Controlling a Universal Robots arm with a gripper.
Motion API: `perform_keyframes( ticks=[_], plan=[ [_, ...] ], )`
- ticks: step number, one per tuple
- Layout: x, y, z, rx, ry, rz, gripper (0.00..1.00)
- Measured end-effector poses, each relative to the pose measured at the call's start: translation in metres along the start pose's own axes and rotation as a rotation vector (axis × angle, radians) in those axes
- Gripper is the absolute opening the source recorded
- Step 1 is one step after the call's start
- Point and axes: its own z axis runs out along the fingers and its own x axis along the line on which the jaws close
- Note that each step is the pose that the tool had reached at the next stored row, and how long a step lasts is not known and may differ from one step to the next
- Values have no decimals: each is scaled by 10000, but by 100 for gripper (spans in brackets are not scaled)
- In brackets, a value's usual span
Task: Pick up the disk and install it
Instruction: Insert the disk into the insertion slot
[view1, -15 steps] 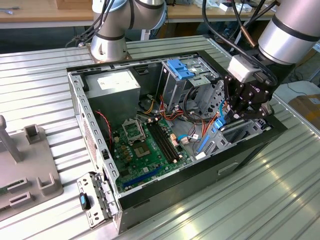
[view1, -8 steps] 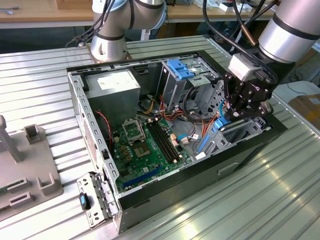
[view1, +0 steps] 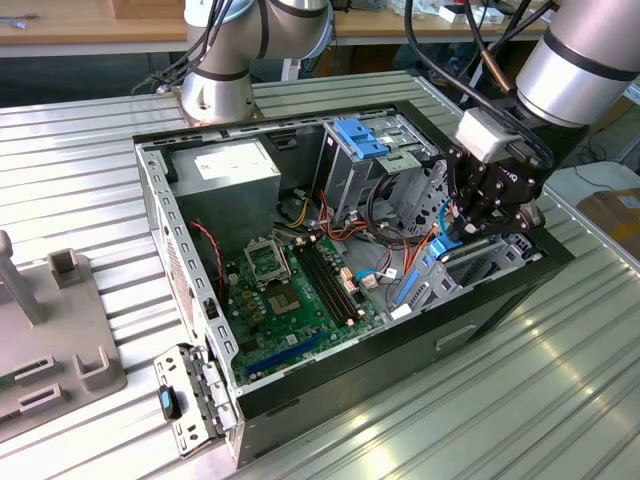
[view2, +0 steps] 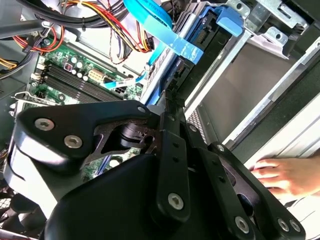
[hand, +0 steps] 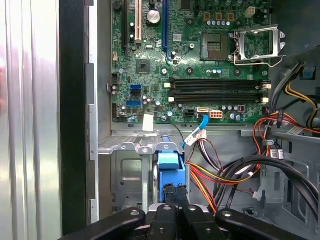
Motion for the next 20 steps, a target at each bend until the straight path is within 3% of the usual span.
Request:
perform_keyframes(
  ticks=[20],
  plan=[
    [58,0,118,0,12,0,11]
  ],
)
